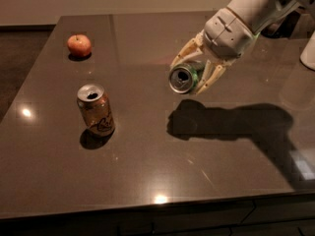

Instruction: Place green can upright

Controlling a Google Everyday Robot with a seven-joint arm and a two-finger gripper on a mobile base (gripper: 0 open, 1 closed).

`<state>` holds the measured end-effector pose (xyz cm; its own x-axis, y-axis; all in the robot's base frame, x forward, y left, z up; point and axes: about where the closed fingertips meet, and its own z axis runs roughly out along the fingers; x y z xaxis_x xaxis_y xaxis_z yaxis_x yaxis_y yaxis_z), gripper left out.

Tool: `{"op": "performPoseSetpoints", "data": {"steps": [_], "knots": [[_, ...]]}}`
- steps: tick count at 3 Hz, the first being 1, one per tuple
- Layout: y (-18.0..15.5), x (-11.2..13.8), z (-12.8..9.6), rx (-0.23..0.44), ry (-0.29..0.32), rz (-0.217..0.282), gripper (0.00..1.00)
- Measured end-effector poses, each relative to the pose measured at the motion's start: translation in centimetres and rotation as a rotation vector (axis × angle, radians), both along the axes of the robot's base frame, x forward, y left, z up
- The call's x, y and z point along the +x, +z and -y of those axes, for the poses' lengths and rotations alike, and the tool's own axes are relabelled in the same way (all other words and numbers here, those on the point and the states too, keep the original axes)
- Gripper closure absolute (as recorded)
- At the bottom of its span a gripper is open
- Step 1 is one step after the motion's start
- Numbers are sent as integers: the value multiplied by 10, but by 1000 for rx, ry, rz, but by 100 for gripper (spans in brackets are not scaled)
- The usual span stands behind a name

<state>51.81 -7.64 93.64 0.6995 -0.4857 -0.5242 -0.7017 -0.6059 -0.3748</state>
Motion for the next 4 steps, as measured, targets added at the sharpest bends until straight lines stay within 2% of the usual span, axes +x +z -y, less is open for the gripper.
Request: {"op": "performPoseSetpoints", "data": {"steps": [1, 2, 3, 4], "knots": [[10, -6, -20, 67, -110, -149, 100], [15, -4, -40, 95, -237, -292, 100], [16, 6, -56, 132, -411, -439, 100], [11, 17, -60, 190, -544, -508, 100]]}}
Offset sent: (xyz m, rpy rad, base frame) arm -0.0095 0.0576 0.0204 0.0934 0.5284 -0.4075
